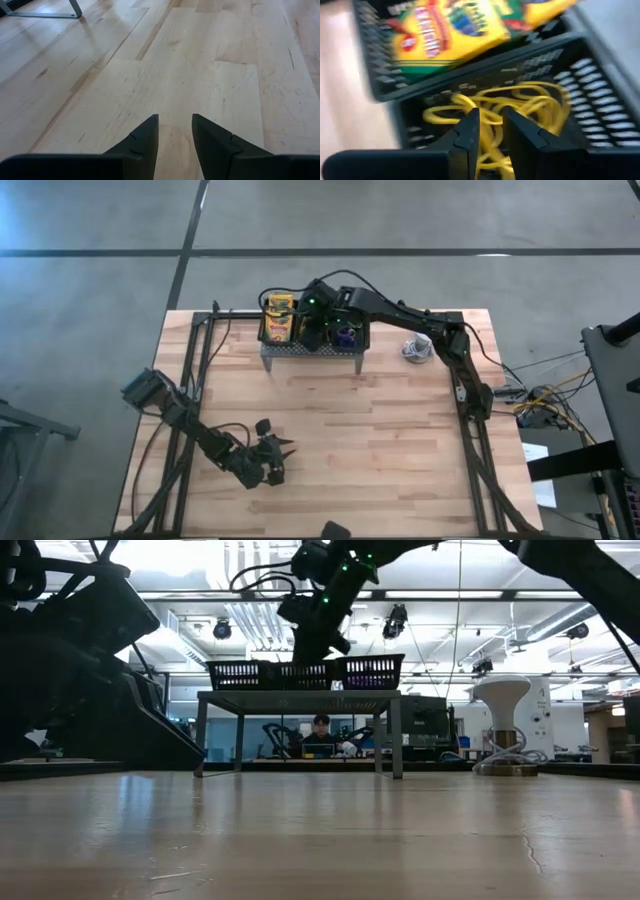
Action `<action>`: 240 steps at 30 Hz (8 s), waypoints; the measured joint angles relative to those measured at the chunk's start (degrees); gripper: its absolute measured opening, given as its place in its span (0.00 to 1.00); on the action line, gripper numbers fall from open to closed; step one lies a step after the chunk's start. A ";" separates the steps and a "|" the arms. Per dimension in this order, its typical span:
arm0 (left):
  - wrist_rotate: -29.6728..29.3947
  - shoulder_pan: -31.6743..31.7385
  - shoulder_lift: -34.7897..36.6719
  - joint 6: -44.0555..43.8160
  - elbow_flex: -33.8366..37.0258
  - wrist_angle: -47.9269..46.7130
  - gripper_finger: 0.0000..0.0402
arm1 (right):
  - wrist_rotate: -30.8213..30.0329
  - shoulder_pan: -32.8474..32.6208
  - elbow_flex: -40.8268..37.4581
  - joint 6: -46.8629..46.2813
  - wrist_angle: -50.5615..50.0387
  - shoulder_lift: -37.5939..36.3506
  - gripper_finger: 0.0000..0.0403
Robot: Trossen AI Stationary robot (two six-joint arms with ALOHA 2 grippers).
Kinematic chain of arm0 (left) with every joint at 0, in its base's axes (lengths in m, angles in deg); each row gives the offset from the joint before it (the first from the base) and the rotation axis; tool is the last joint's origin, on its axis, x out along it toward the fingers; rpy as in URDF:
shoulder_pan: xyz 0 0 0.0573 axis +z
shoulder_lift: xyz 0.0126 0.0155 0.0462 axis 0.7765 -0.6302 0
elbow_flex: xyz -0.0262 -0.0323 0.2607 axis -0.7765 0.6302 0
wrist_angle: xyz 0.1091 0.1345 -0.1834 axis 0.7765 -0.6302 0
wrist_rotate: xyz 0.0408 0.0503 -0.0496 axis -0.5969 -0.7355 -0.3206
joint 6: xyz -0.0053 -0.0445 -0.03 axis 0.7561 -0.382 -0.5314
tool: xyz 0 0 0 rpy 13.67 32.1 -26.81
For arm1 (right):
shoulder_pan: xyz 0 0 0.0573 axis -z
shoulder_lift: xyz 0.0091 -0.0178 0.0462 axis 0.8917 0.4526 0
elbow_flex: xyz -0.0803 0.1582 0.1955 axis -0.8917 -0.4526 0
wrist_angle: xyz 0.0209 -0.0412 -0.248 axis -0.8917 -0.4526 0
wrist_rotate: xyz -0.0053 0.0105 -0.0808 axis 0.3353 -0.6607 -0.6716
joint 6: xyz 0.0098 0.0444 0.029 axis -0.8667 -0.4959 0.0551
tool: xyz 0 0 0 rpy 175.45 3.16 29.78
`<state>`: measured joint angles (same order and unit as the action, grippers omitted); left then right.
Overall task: Pick & Place Office Desk Supplies
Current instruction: Put the yellow rubber band into the middle black bin on the shelf, then return to Home Position
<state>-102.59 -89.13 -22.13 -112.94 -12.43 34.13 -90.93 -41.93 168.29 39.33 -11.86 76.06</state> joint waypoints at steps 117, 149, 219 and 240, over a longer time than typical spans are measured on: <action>47.76 42.25 102.82 17.77 32.85 -22.23 0.05 | -5.28 -42.53 -98.79 -3.52 49.71 -71.60 0.10; 47.76 42.25 102.84 17.94 32.87 -22.27 0.05 | -6.42 -34.35 -118.27 7.48 90.24 -88.35 0.10; 47.56 42.25 101.35 17.93 32.87 -22.27 0.05 | 5.14 -22.88 -122.33 4.27 51.22 -120.72 0.10; 47.56 42.25 101.35 17.94 32.87 -22.28 0.05 | 5.12 -22.88 -122.33 4.08 51.22 -120.72 0.10</action>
<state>-55.03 -46.88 79.22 -95.00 20.44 11.85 -85.81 -64.81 45.96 43.42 39.36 -44.65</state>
